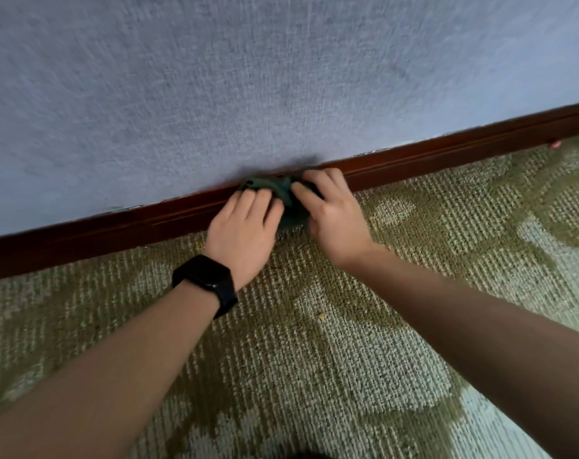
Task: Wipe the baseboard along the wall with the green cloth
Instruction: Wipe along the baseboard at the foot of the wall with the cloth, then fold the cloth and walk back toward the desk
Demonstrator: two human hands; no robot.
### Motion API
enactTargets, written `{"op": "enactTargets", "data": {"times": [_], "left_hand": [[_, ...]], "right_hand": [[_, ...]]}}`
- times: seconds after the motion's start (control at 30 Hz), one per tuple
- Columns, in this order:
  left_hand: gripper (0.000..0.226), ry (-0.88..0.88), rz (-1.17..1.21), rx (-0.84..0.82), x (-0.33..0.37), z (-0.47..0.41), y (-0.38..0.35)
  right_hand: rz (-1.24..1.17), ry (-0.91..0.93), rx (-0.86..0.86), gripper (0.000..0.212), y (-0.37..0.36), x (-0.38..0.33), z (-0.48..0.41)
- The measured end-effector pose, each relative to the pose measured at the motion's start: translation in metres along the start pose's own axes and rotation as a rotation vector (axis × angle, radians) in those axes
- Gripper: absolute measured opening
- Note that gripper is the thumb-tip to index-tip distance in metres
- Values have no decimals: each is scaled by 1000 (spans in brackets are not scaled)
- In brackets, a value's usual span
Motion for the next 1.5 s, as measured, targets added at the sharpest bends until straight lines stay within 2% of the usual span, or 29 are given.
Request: {"op": "enactTargets", "data": {"times": [0.1,0.2,0.27,0.33,0.4,0.53,0.67,0.83,0.93,1.03,1.13,1.23,1.3,1.33,1.4,1.5], "left_hand": [[22,-80,-53,68,-17,11,3],[30,-76,-50,75,-15,4,2],[27,-66,-58,95,-11,-4,4],[24,-75,-64,119,-9,-12,6],[23,-60,-52,125,-10,-17,10],[26,-19,-7,139,-12,-15,15],[2,15,51,184,-20,-10,25],[24,-12,176,174,-27,-1,36],[40,39,277,196,-30,0,47],[31,161,417,120,-34,-2,47],[24,413,782,22,-43,-4,39],[20,745,1132,-234,-47,-1,22],[15,877,1342,-365,-45,1,18],[14,900,1400,-416,-44,1,18],[28,897,1460,-498,-42,1,20],[13,836,1567,-592,-39,-1,35]], "right_hand": [[-55,2,-61,32,-10,-10,-2],[-33,62,-108,35,-5,-6,-2],[-20,118,-132,42,-1,-3,-4],[-15,119,-149,38,0,1,-5],[-28,73,-160,34,0,3,-6],[-54,-55,-142,41,-1,-1,-7],[-83,-144,-151,43,3,-5,-7],[-122,-227,-114,42,20,-5,-9],[-134,-214,-79,41,30,-12,-6],[-188,-222,-45,42,36,-20,1],[-288,-343,11,41,42,-22,5],[-354,-486,37,43,44,-23,8],[-380,-533,69,43,46,-26,7],[-395,-553,84,43,48,-27,7],[-416,-608,116,42,51,-30,5],[-413,-711,115,41,53,-36,3]]}}
Point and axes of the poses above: each hand's wrist, its own z-axis away from the middle knuckle, its own y-axis out of the back of the hand, x = y × z, the point moved 6 cm from there along -z, towards the middle knuckle, and after that the axes turned 9 degrees about x, right-handed, at the moved point
